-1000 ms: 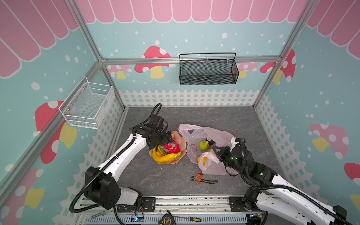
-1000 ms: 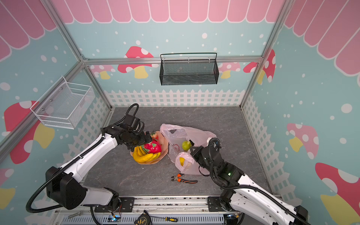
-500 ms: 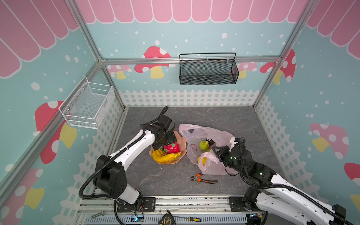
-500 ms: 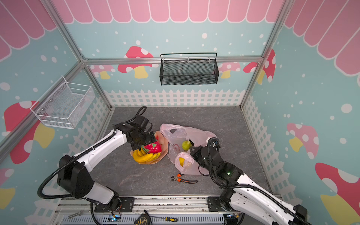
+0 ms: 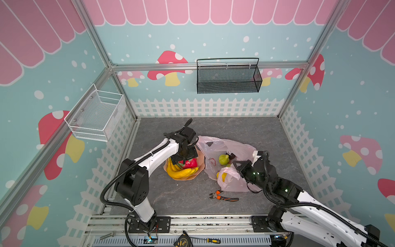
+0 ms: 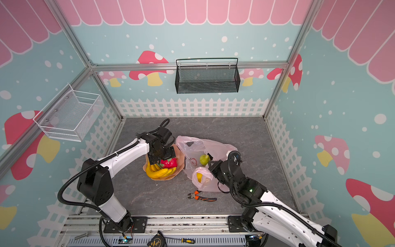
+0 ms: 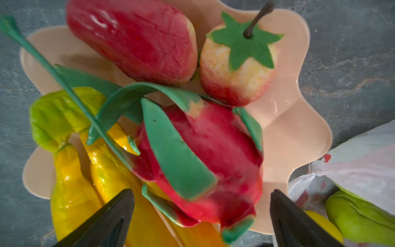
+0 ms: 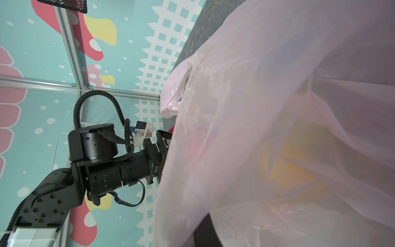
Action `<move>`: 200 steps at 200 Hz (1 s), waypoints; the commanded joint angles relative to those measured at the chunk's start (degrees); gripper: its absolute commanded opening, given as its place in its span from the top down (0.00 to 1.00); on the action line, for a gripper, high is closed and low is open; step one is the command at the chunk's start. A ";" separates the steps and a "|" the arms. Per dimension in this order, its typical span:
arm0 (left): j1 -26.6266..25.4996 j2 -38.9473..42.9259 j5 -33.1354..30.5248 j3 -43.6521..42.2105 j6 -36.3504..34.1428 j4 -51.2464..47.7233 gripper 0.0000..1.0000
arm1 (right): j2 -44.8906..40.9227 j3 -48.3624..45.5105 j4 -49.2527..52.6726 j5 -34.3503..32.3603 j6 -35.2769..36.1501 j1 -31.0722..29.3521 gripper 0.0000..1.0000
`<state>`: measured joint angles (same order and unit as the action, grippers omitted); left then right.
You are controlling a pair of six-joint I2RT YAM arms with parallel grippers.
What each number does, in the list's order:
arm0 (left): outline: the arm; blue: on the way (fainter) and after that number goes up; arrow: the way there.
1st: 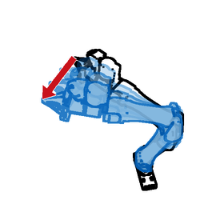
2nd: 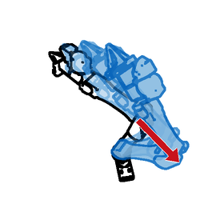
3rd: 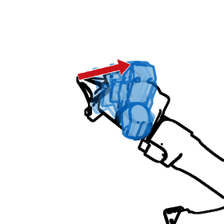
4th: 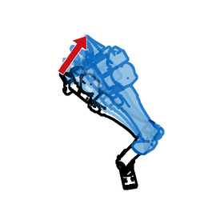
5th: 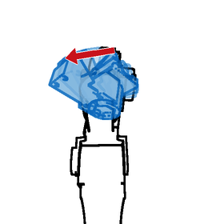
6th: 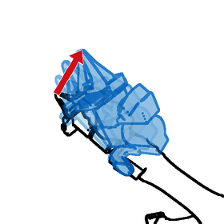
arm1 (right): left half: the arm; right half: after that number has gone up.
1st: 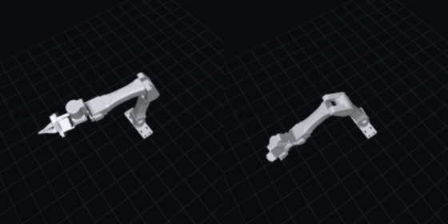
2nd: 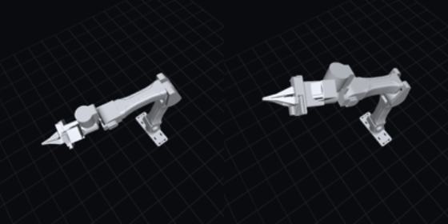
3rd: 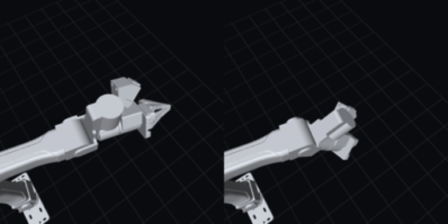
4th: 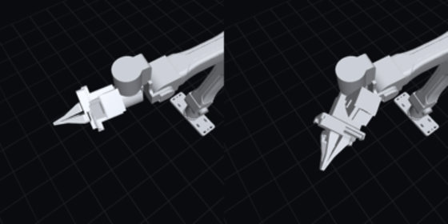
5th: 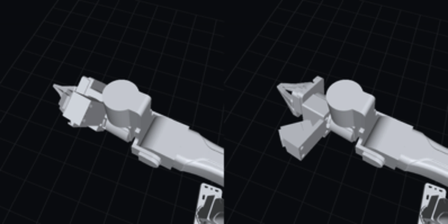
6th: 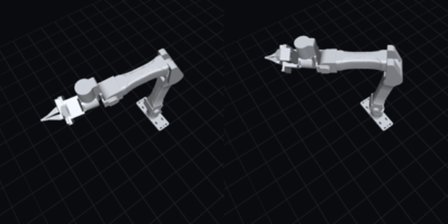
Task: Place the fruits into the plastic bag
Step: 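Lower the open left gripper onto the red dragon fruit in the bowl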
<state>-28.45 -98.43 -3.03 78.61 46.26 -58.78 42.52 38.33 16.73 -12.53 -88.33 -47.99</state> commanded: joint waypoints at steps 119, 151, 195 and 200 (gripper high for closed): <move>-0.45 -6.45 -1.33 0.94 -1.60 0.65 0.00 | 0.02 1.86 1.13 -0.75 0.18 0.19 1.00; -0.47 -6.92 -0.38 0.23 -1.87 1.52 0.00 | 0.01 1.82 1.12 -0.78 0.17 0.17 1.00; -0.64 -7.57 0.02 -0.94 -2.22 2.31 0.00 | 0.09 1.77 1.13 -0.87 0.10 0.15 1.00; -0.69 -7.65 0.04 -1.15 -2.20 2.48 0.01 | 0.10 1.90 1.15 -0.83 0.10 0.20 1.00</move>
<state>-28.64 -103.26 -3.25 79.75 44.73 -57.87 42.63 38.44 16.78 -12.60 -88.31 -47.99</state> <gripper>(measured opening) 0.998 0.044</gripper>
